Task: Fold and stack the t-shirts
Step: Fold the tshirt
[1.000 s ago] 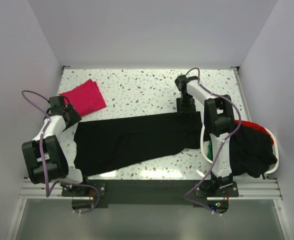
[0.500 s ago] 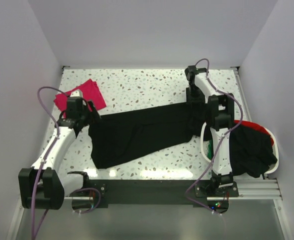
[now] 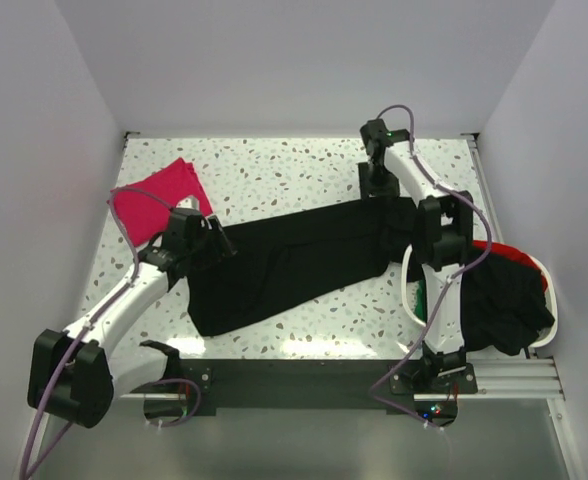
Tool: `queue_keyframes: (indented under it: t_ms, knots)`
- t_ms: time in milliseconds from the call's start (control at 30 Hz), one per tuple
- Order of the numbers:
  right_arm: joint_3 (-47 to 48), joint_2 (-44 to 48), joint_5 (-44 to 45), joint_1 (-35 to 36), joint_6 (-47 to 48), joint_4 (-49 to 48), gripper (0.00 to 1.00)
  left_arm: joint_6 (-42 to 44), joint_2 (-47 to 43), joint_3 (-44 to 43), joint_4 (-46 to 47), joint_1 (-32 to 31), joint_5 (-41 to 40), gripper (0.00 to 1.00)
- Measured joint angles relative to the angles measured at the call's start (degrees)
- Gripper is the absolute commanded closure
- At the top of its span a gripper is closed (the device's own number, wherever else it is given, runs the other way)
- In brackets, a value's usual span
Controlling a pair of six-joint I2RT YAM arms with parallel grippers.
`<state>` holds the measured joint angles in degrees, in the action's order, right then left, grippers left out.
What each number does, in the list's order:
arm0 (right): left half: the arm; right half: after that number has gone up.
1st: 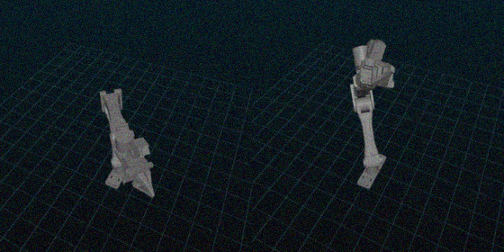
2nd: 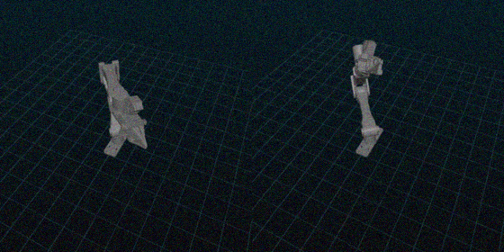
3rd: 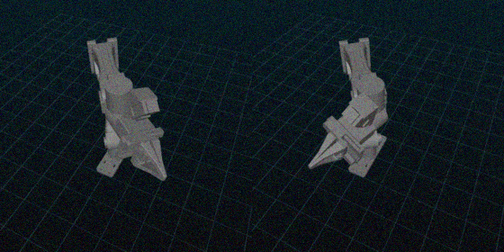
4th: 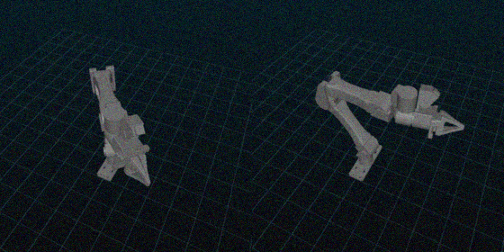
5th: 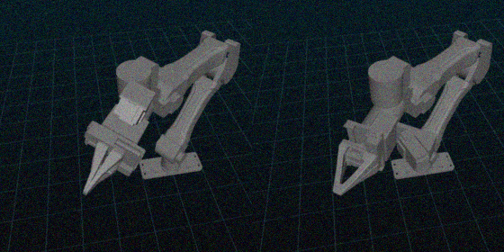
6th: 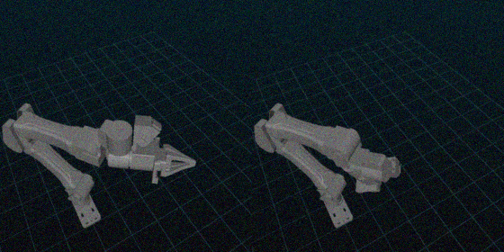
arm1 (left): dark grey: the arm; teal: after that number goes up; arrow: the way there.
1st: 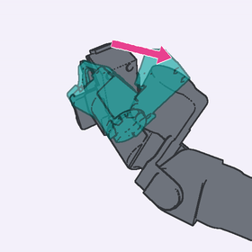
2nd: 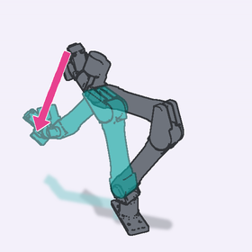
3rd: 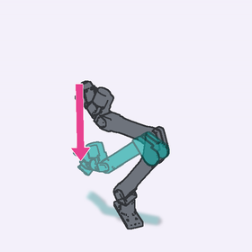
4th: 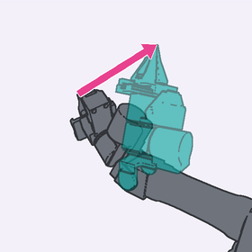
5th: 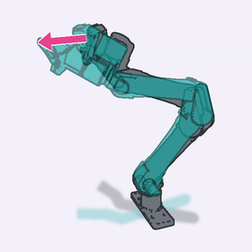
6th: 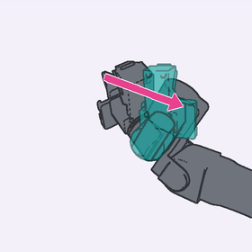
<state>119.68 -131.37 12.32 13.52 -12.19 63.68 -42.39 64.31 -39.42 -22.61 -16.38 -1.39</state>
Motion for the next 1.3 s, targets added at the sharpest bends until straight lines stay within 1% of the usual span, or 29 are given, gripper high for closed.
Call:
queue_keyframes:
  t_ms: [67,133,233,367,433,500,633,767,933,1100,1300]
  knots:
    - [-6.84,5.49,-1.38,3.08,-0.68,-1.77,0.47,-1.57,1.07,0.61,2.03,-1.33,0.44,0.26]
    - [-15.1,11.82,-4.13,7.43,-2.01,-4.11,0.49,-2.67,2.36,1.64,3.91,-1.97,1.25,0.26]
    - [-24.76,18.58,-9.16,14.38,-4.92,-7.58,0.52,-4.13,4.85,3.26,5.73,-2.14,2.12,0.26]
    - [-35.63,23.39,-16.28,21.94,-10.12,-13.57,0.53,-5.01,6.75,4.0,6.95,-2.14,2.16,0.26]
    - [-38.75,23.74,-18.84,24.83,-12.52,-16.11,0.53,-5.01,7.54,3.96,7.37,-2.14,1.64,0.26]
    - [-40.33,23.74,-20.35,27.58,-14.64,-18.51,0.54,-5.01,8.09,3.96,7.34,-2.14,1.14,0.26]
    - [-40.44,23.74,-22.34,32.24,-17.94,-23.56,0.55,-5.01,7.76,3.96,7.37,-2.14,0.96,0.26]
    - [-40.44,23.41,-22.88,34.99,-20.48,-27.78,0.56,-5.18,6.43,4.33,8.94,-2.14,1.6,0.26]
    - [-40.15,20.04,-22.8,35.58,-22.21,-30.99,0.57,-6.03,7.28,5.66,12.37,-2.14,3.5,0.26]
    - [-39.08,16.15,-22.38,35.6,-22.64,-31.23,0.57,-6.54,10.01,6.47,14.86,-2.14,4.85,0.26]
    - [-37.33,15.74,-22.32,35.85,-22.82,-31.32,0.57,-6.54,10.67,6.73,15.21,-2.14,5.05,0.26]
